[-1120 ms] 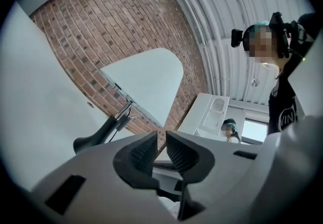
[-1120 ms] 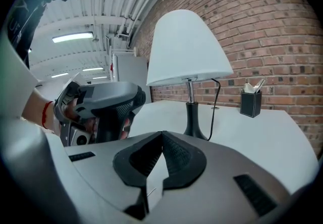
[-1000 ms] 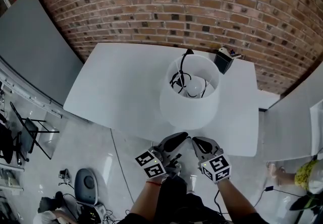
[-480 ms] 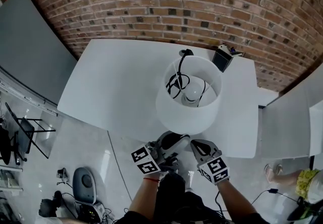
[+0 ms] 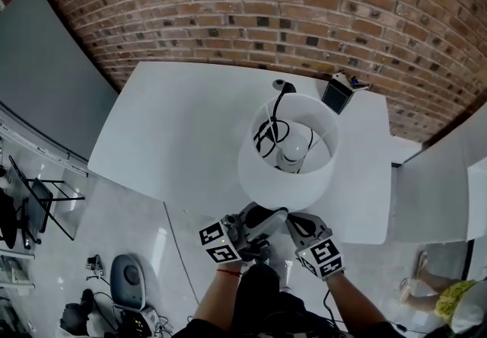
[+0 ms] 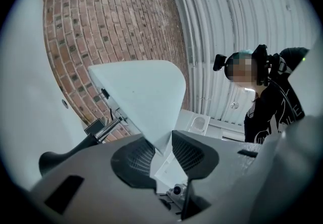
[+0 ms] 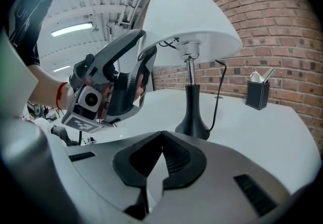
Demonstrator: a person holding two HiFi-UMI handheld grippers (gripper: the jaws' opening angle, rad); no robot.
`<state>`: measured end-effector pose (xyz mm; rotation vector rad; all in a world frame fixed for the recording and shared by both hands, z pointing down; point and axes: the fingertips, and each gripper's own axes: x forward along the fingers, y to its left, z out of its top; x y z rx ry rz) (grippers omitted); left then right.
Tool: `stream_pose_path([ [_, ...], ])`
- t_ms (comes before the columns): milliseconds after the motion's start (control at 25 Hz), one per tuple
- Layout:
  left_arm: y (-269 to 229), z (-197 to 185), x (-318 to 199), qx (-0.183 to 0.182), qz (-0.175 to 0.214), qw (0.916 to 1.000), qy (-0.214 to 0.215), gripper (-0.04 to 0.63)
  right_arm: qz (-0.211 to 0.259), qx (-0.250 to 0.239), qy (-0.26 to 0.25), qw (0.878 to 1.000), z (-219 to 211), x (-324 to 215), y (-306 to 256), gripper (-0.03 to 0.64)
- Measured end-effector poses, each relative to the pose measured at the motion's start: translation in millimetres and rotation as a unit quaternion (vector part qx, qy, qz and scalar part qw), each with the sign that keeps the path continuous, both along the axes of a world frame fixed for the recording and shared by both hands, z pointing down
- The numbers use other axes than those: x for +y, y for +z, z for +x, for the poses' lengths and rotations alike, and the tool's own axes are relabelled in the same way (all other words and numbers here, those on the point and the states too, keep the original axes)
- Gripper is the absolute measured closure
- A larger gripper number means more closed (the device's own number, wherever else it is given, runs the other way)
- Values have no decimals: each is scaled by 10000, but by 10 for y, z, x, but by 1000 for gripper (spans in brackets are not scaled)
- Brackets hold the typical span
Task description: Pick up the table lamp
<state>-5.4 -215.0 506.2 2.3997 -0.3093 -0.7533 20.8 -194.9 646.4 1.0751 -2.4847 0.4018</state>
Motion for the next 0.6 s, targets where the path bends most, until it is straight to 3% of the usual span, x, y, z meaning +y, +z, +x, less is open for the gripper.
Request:
stream_pose_path([
  [600, -194, 18, -326, 87, 201, 9997, -81, 540, 124, -48, 293, 9995, 88, -356, -138, 614],
])
